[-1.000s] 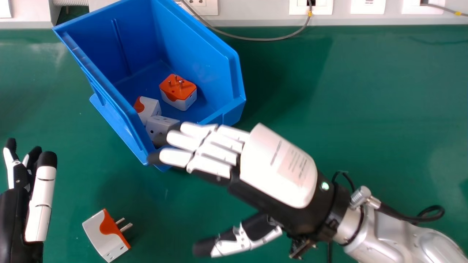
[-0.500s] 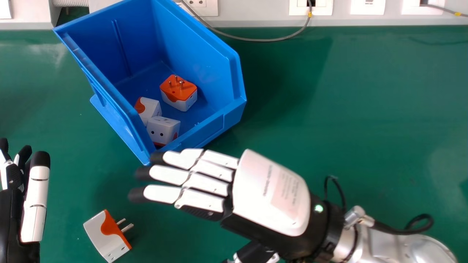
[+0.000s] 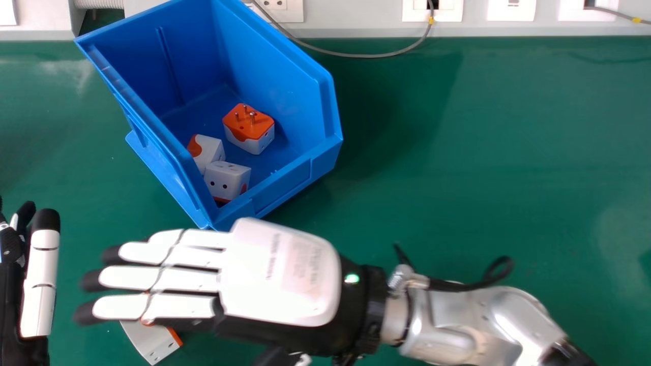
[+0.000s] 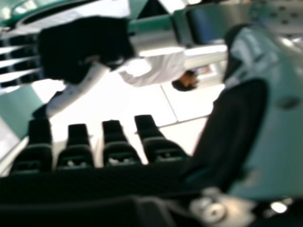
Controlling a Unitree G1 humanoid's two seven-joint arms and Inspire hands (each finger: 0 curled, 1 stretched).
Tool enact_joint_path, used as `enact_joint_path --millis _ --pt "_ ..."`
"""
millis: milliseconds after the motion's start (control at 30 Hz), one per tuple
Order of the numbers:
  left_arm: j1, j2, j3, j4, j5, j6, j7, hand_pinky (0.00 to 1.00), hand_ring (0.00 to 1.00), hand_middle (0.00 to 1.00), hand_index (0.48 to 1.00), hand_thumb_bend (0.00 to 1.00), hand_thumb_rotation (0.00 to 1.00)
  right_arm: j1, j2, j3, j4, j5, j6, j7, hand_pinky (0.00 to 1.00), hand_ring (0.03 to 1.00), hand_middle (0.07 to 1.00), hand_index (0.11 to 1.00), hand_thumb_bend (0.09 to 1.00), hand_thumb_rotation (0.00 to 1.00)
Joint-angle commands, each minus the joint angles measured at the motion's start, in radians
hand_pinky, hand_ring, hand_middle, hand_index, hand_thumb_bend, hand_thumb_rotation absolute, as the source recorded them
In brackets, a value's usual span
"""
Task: Pick all objects and put in blue box
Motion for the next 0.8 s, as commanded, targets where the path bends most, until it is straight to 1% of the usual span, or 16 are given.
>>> enact_joint_path --millis 0,33,67,167,233,300,400,500,600,667,767 --pt "0.011 -0.005 0.015 -0.028 -0.012 -0.005 0.008 0.91 0.96 0.98 1.0 0.57 1.0 -0.044 0.018 0.015 0.003 0.001 0.013 0.018 0.85 0.935 0.937 0.9 0.354 0.43" --pt "0.015 -0.006 0.016 -0.028 -0.012 -0.007 0.009 0.91 0.96 0.98 1.0 0.57 1.0 -0.051 0.024 0.021 0.006 0.001 0.026 0.033 0.84 0.931 0.933 0.897 0.349 0.39" --pt "0.02 -0.006 0.018 -0.029 -0.012 -0.009 0.01 0.91 0.96 0.98 1.0 0.57 1.0 -0.055 0.029 0.027 0.007 0.0 0.04 0.044 0.84 0.928 0.932 0.894 0.349 0.38" --pt "0.03 -0.005 0.023 -0.032 -0.014 -0.013 0.01 0.91 0.97 0.98 1.0 0.57 1.0 -0.064 0.039 0.042 0.009 -0.003 0.072 0.064 0.84 0.93 0.933 0.895 0.351 0.39" --pt "0.04 -0.003 0.033 -0.03 -0.02 -0.016 0.007 0.91 0.97 0.98 1.0 0.57 1.0 -0.069 0.045 0.053 0.006 -0.005 0.095 0.077 0.84 0.932 0.936 0.897 0.352 0.4" --pt "0.053 -0.001 0.044 -0.034 -0.027 -0.017 0.004 0.91 0.97 0.98 1.0 0.56 1.0 -0.081 0.056 0.065 0.013 -0.01 0.116 0.086 0.85 0.94 0.942 0.905 0.35 0.42" --pt "0.069 -0.003 0.055 -0.044 -0.036 -0.011 0.001 0.91 0.97 0.98 1.0 0.55 1.0 -0.103 0.069 0.083 0.03 -0.013 0.133 0.095 0.86 0.947 0.948 0.911 0.351 0.44" --pt "0.082 -0.005 0.06 -0.049 -0.037 -0.01 0.003 0.91 0.97 0.98 1.0 0.55 1.0 -0.133 0.084 0.099 0.06 -0.02 0.141 0.093 0.86 0.953 0.952 0.913 0.351 0.45" --pt "0.088 -0.006 0.063 -0.05 -0.036 -0.012 0.005 0.91 0.97 0.98 1.0 0.54 1.0 -0.16 0.094 0.113 0.088 -0.031 0.146 0.082 0.86 0.953 0.953 0.913 0.349 0.45" --pt "0.092 -0.009 0.065 -0.055 -0.036 -0.01 0.007 0.91 0.97 0.98 1.0 0.54 1.0 -0.182 0.106 0.124 0.118 -0.039 0.148 0.076 0.86 0.954 0.954 0.914 0.348 0.45" --pt "0.091 -0.01 0.068 -0.054 -0.036 -0.013 0.009 0.91 0.97 0.98 1.0 0.54 1.0 -0.214 0.132 0.143 0.174 -0.047 0.154 0.067 0.86 0.953 0.955 0.914 0.347 0.44"
